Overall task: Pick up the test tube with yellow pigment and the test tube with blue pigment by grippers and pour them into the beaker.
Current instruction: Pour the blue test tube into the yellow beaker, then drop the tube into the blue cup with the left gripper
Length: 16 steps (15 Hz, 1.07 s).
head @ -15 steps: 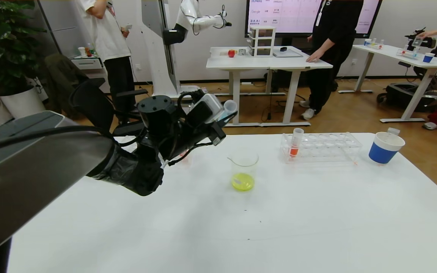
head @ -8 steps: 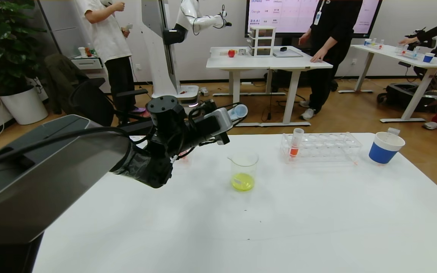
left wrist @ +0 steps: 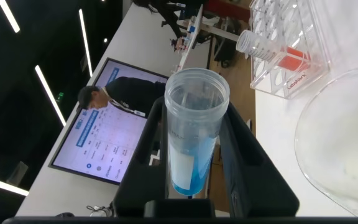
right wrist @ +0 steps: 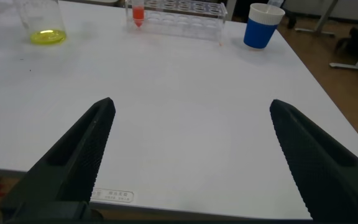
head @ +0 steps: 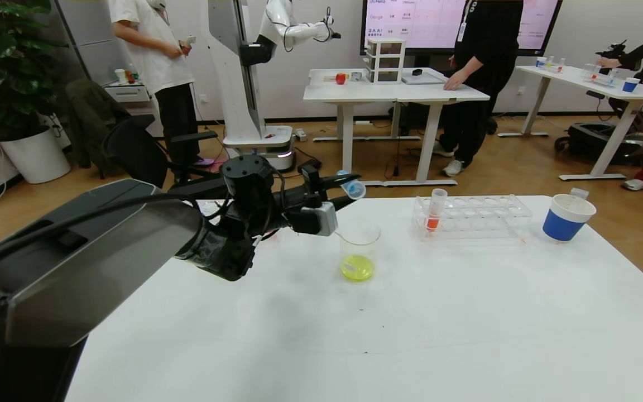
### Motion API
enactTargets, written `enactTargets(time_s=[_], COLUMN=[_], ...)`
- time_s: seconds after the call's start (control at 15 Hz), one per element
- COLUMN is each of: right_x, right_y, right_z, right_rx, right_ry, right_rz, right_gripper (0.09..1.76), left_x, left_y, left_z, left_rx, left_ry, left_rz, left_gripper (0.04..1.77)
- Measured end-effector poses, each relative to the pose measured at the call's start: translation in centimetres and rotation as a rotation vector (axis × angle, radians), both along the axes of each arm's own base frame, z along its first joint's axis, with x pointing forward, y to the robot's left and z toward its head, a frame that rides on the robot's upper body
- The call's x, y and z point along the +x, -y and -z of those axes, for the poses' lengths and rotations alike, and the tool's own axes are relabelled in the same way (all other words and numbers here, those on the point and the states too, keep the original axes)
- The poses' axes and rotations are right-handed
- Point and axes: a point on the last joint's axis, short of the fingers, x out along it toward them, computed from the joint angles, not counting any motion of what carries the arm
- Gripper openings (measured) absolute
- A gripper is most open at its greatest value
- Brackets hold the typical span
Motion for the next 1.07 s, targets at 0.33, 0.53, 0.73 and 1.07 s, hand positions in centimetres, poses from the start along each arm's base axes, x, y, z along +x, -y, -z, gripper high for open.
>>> enactTargets(time_s=[0.33,0.53,0.73,1.07], right_x=[0.0,0.0,0.0,0.0], right_y=[0.0,0.0,0.0,0.0], right_z=[0.0,0.0,0.0,0.0], right_rx=[0.000,0.000,0.000,0.000], right_ry=[0.000,0.000,0.000,0.000], right_rz=[0.000,0.000,0.000,0.000], right_gripper=[1.74,1.74,1.74,1.74], left_x=[0.7,0.9,1.0,1.1], left_y=[-0.3,0.0,0.3,0.5], left_z=[1.5,1.7,2.1,2.5], left_rx=[0.055,0.070,0.090,0.126], left_ry=[0.078,0.114,0.149,0.217], left_rz=[-0.051,-0.068,-0.069,-0.077], left_gripper=[0.51,0.51,0.51,0.51])
